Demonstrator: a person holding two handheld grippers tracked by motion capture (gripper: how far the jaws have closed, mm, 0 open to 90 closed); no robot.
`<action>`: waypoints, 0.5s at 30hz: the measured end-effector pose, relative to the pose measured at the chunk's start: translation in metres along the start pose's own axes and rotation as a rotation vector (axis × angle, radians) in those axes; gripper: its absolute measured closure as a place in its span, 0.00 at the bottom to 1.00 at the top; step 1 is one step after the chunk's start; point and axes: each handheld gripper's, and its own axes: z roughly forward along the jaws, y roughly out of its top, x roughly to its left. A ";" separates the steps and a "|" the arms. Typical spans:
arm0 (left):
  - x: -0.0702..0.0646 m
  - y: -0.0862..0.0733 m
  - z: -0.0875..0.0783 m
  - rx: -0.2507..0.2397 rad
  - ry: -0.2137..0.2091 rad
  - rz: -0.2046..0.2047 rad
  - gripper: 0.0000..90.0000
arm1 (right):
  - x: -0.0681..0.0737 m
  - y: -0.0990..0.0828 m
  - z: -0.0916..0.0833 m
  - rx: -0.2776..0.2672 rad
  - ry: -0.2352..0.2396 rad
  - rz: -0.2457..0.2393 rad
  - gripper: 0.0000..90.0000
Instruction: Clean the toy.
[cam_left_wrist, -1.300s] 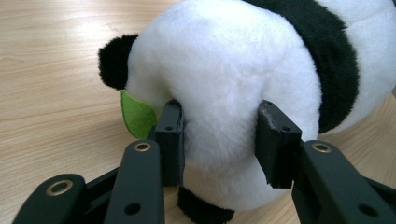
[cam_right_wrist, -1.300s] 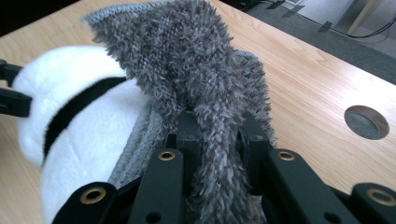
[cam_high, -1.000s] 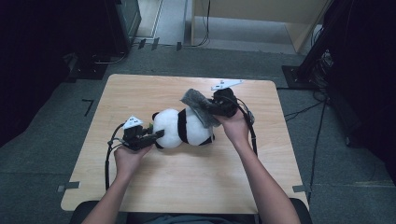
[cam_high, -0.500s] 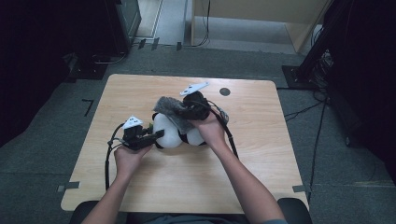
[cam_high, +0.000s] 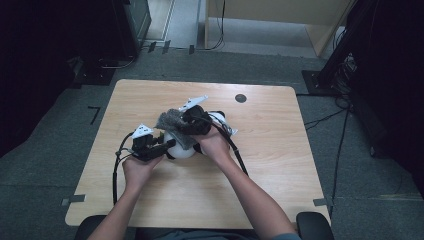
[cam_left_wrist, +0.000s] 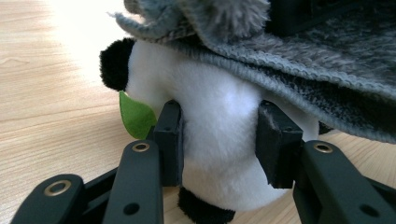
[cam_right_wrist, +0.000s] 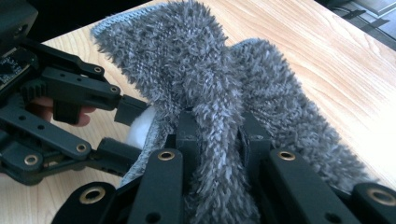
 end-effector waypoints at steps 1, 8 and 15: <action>0.000 0.000 0.000 0.001 -0.001 0.002 0.64 | -0.001 -0.002 -0.001 0.001 -0.006 -0.001 0.84; 0.000 0.000 0.000 0.000 -0.004 0.008 0.64 | -0.009 -0.011 -0.015 0.016 -0.054 -0.023 0.84; 0.001 0.000 0.000 0.001 -0.011 0.005 0.64 | -0.022 -0.018 -0.034 0.011 -0.076 -0.007 0.84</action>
